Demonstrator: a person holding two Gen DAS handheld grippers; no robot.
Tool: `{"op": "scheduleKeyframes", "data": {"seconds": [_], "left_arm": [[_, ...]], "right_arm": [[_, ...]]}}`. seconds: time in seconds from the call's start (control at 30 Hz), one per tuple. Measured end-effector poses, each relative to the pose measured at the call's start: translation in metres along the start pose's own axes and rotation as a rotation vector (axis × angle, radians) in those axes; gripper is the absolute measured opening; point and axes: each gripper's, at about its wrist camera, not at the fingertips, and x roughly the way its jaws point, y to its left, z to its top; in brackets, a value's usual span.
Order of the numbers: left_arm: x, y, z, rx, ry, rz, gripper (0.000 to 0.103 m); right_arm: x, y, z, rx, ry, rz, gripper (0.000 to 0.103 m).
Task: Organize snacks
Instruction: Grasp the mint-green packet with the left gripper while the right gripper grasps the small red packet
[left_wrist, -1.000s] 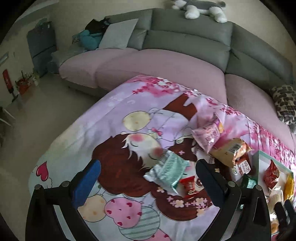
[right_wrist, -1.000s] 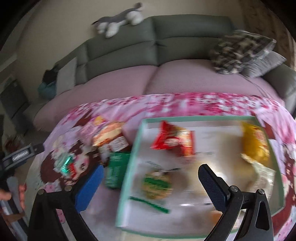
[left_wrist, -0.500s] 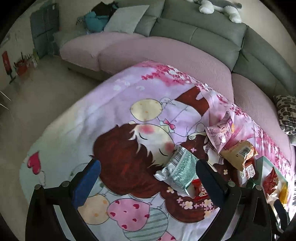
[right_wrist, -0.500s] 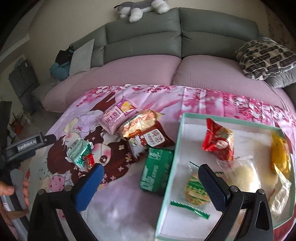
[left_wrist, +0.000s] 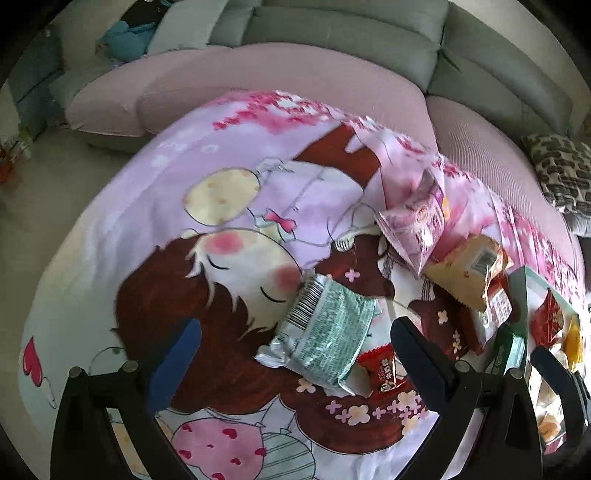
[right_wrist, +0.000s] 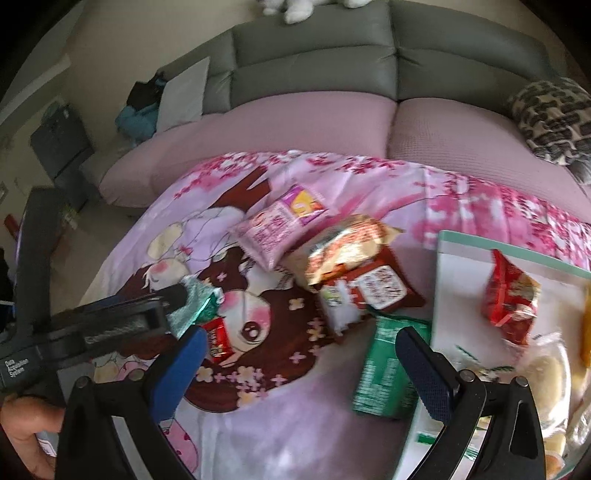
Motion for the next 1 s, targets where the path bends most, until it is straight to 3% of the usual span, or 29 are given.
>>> {"op": "scheduleKeyframes", "data": {"seconds": [0.13,0.3,0.43,0.8,1.0], "left_arm": [[0.012,0.002,-0.001,-0.001,0.033,-0.007,0.101],[0.022,-0.005,-0.004,0.020,0.060,-0.019,0.099],[0.026,-0.008,-0.003,0.022,0.072,-0.027,0.088],[0.031,-0.001,-0.004,0.018,0.090,0.018,0.085],[0.027,0.016,-0.004,-0.035,0.087,0.013,0.085]], "right_arm": [[0.010,0.012,-0.001,-0.047,0.024,-0.015,0.094],[0.020,0.010,-0.006,-0.042,0.062,-0.005,0.094],[0.023,0.013,-0.008,-0.061,0.070,-0.019,0.094],[0.031,0.024,-0.012,-0.100,0.088,-0.017,0.094],[0.040,0.037,-0.014,-0.136,0.107,-0.005,0.087]]}}
